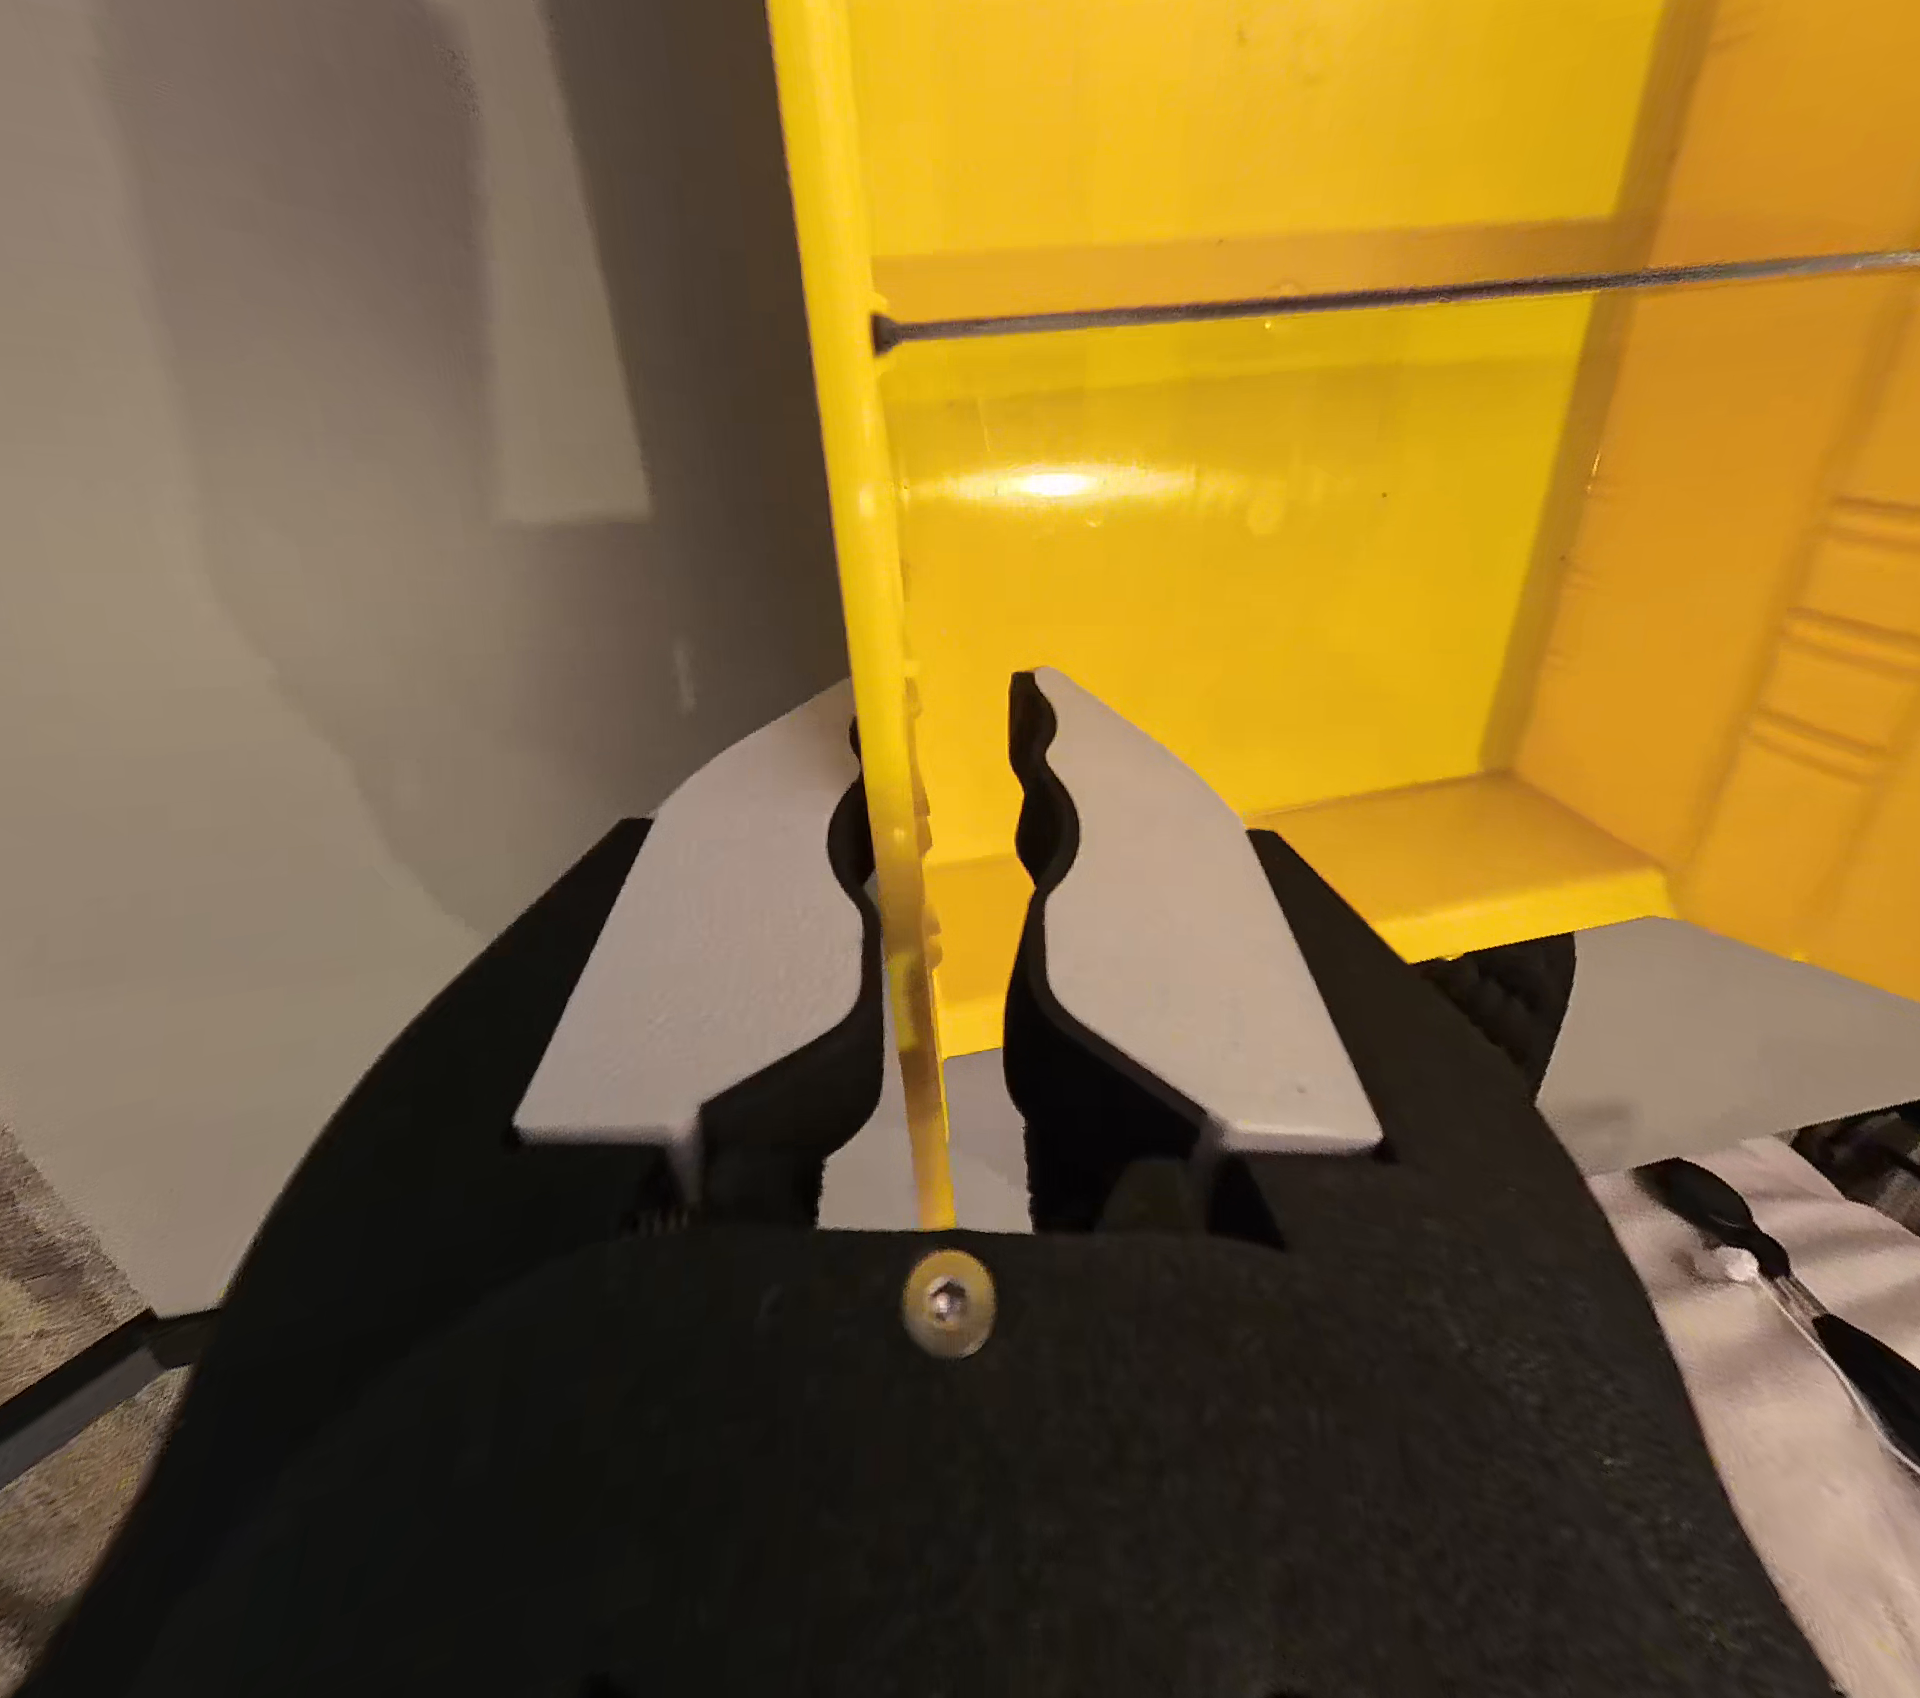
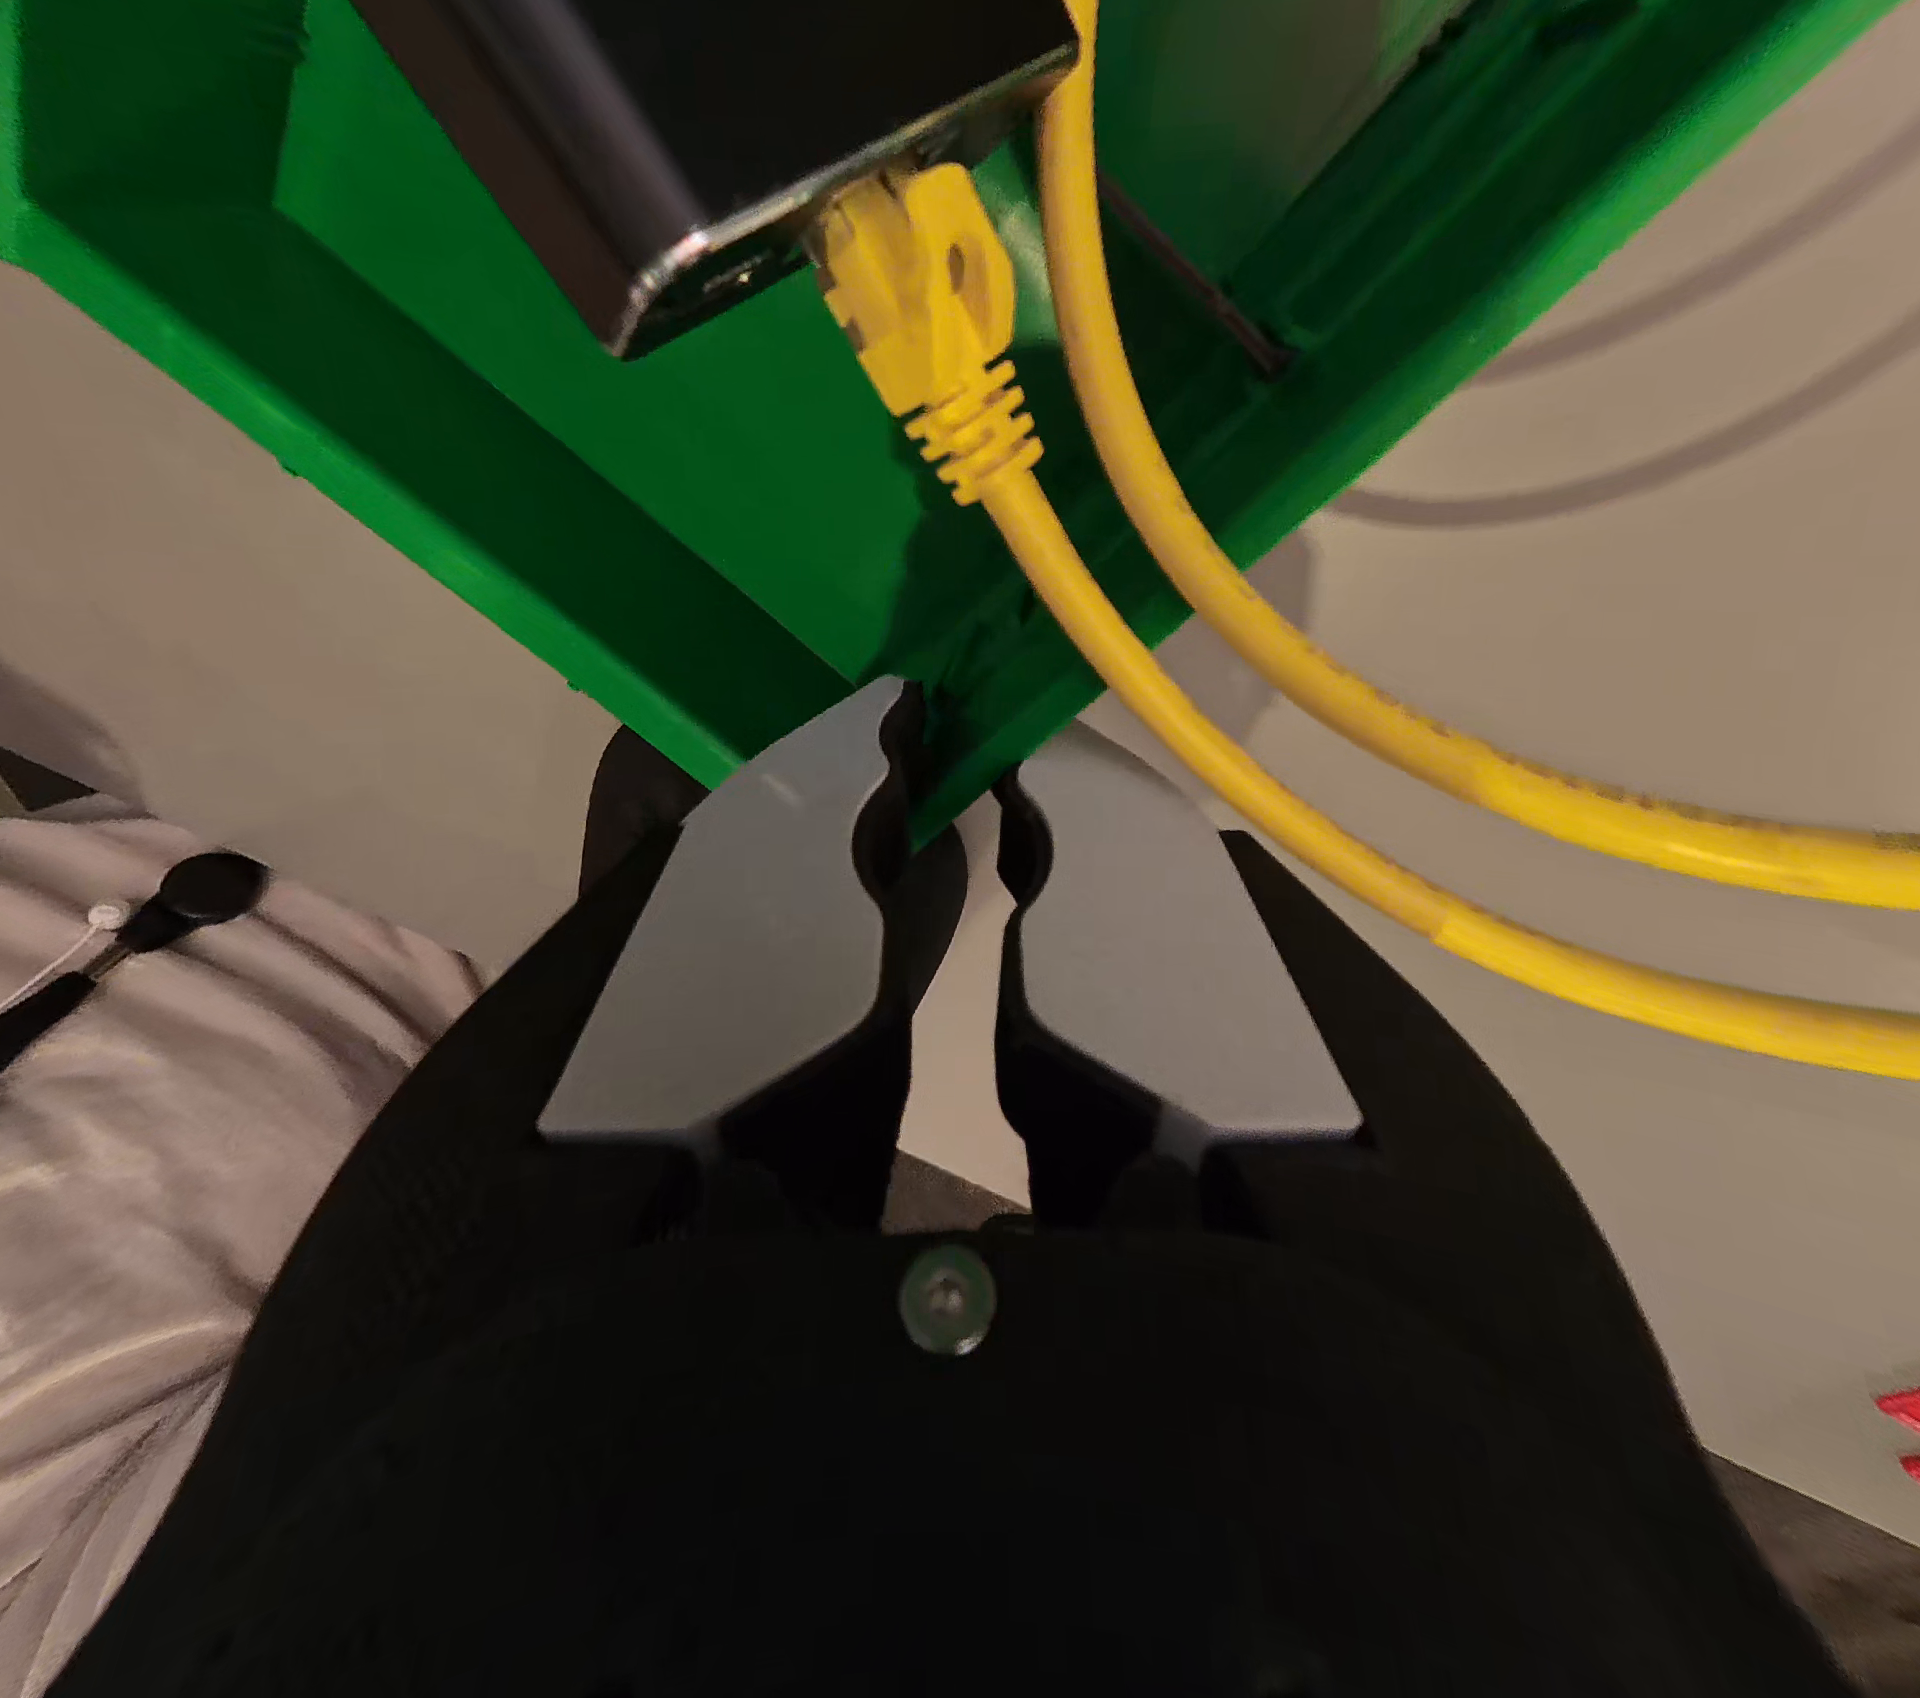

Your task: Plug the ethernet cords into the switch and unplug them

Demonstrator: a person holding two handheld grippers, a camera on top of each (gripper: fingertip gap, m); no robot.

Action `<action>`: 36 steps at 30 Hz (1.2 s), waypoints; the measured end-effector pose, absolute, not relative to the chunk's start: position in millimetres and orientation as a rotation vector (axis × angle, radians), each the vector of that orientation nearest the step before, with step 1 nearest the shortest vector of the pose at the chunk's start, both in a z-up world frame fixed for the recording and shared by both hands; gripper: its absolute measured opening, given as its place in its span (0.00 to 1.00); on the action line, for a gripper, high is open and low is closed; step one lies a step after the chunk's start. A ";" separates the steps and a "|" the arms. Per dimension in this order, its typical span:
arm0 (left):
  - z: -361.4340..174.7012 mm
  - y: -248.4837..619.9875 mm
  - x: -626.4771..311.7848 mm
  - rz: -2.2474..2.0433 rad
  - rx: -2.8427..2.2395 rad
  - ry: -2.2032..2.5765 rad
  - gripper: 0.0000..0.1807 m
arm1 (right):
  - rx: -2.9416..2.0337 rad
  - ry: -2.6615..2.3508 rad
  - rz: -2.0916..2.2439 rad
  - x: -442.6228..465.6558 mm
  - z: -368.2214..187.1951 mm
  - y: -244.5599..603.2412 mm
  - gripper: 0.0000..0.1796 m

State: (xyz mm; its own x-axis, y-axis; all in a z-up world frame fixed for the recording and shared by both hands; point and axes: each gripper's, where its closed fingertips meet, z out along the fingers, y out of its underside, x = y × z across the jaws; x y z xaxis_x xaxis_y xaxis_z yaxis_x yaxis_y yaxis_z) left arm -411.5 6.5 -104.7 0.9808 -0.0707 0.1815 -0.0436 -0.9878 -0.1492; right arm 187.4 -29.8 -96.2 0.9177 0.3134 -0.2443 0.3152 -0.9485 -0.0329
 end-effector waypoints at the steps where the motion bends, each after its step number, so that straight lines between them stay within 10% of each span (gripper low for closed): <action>1: -105.2 6.5 -410.0 -0.281 -2.988 0.098 0.12 | 3.063 0.515 -0.385 186.4 -96.1 -31.1 0.08; 36: -111.4 23.2 -330.1 -0.154 -3.069 0.602 0.10 | 2.883 0.364 -0.304 138.9 -125.0 -29.3 0.05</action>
State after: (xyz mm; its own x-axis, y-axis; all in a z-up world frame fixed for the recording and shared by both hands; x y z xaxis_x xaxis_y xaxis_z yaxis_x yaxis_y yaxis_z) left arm -330.1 23.2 -111.4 0.9211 -0.3776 0.0947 -0.3766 -0.9259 -0.0291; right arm 138.9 -29.3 -125.0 0.9480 0.2203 -0.2299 0.2657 -0.9452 0.1900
